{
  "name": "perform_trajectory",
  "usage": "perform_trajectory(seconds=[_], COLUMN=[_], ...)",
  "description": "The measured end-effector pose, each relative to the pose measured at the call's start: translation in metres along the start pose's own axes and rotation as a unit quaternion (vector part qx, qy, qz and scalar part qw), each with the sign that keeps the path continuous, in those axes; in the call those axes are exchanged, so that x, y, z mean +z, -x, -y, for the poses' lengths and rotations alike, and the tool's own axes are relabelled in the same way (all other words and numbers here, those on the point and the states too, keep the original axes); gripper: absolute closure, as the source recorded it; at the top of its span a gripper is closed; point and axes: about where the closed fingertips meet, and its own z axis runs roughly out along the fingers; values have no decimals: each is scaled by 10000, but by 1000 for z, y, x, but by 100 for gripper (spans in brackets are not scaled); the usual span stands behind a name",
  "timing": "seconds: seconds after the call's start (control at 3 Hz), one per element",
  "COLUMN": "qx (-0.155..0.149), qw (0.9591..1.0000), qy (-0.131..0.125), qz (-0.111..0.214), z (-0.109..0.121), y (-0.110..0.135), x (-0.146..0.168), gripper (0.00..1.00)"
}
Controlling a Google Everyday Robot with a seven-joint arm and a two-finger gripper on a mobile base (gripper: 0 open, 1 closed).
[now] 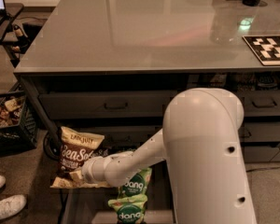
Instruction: Pick brown chip bag from bottom drawer and place on counter
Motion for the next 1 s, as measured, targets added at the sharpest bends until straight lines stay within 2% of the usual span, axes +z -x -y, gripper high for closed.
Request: perform_trajectory(seconds=[0.67,1.0], qx=[-503,-858], qw=[9983,9952], qy=[-75,-178], qz=[296,429], z=[-34,-46], y=[59,97], x=[-50,-77], gripper=[100,100])
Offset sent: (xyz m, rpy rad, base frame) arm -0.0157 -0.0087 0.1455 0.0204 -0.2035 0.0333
